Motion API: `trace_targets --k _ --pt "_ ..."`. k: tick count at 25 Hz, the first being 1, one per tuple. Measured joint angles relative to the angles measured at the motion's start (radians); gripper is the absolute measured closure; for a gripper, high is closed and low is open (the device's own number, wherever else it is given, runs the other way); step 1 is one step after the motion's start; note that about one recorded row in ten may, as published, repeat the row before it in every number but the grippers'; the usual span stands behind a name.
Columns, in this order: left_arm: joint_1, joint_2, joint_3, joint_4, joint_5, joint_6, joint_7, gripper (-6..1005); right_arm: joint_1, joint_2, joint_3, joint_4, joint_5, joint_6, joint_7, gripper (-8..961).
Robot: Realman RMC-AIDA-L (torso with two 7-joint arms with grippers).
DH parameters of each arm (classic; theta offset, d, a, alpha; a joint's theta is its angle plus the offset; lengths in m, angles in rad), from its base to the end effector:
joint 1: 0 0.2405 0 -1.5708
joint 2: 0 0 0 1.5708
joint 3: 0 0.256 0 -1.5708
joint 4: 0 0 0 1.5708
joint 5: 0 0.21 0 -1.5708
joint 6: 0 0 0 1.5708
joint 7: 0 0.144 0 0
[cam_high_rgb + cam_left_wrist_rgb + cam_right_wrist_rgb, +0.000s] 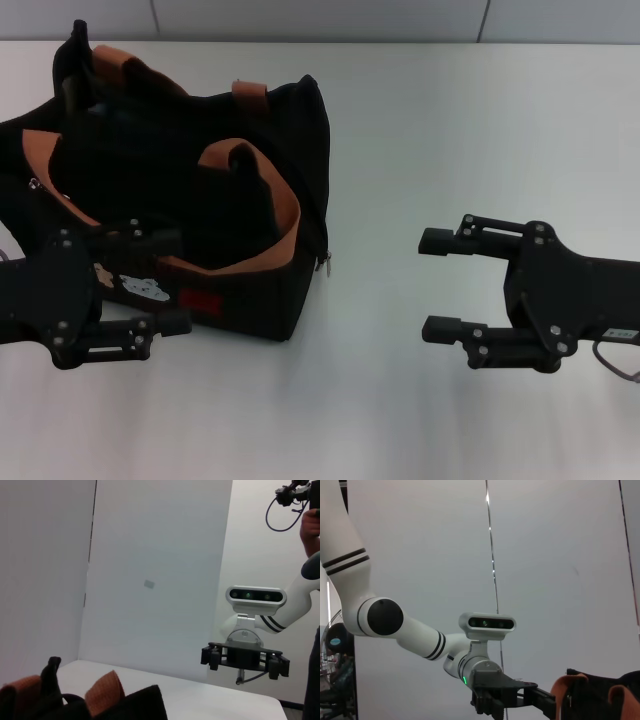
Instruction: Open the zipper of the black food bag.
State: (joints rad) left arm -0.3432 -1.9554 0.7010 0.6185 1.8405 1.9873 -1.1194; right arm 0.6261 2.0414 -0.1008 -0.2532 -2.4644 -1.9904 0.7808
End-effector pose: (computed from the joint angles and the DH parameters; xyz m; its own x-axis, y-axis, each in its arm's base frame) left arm -0.2907 0.2476 0.0566 0.7530 0.1392 0.6431 0.2342 -0.9701 -0.0642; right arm 0.2394 0.2667 -0.0154 0.6538 -0.0380 -0.7557 -0.0699 -0.9975 -0.0103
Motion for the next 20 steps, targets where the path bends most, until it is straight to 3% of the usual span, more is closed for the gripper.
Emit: trace_targets --k 20 --pt "0.009 -0.008 0.005 -0.004 0.002 0.002 0.001 229 -0.010 0.010 -0.015 0.000 0.004 -0.009 0.045 211"
